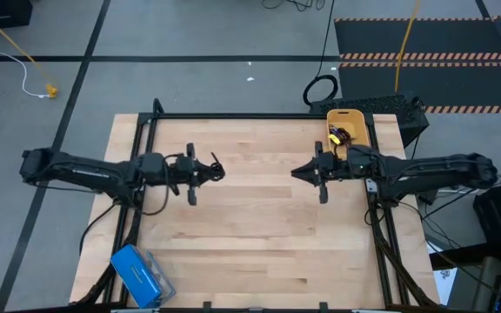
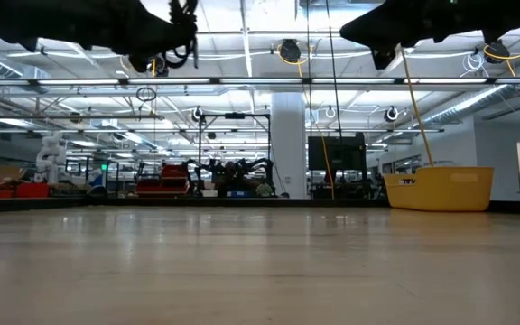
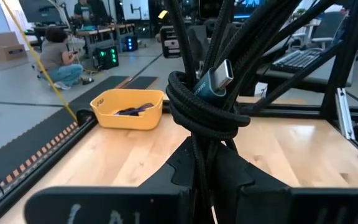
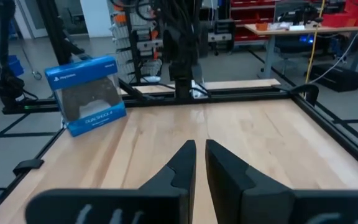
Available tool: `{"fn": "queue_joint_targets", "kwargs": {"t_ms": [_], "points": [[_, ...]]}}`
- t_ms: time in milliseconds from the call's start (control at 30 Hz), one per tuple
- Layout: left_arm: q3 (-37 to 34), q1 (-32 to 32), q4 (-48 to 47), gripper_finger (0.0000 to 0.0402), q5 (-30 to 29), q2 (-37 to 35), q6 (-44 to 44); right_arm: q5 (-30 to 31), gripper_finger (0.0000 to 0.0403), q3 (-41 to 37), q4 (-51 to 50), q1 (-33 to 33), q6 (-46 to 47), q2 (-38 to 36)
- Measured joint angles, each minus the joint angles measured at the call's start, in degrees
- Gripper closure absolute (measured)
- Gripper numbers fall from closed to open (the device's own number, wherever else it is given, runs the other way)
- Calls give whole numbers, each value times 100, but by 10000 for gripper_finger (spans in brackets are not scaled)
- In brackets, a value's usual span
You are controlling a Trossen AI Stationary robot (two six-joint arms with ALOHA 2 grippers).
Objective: Pick and place USB-C Cables
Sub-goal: Put the black charger cable into the yellow bin
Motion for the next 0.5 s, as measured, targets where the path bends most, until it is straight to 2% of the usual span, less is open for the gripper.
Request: {"fn": "queue_joint_targets", "kwargs": {"t_ms": [267, 500], "points": [[39, 0, 1755, 371, 5, 1406, 24, -2, 376, 0, 912, 0, -121, 612], [794, 0, 1964, 371, 437, 2557, 26, -13, 376, 0, 1510, 0, -121, 978]]}}
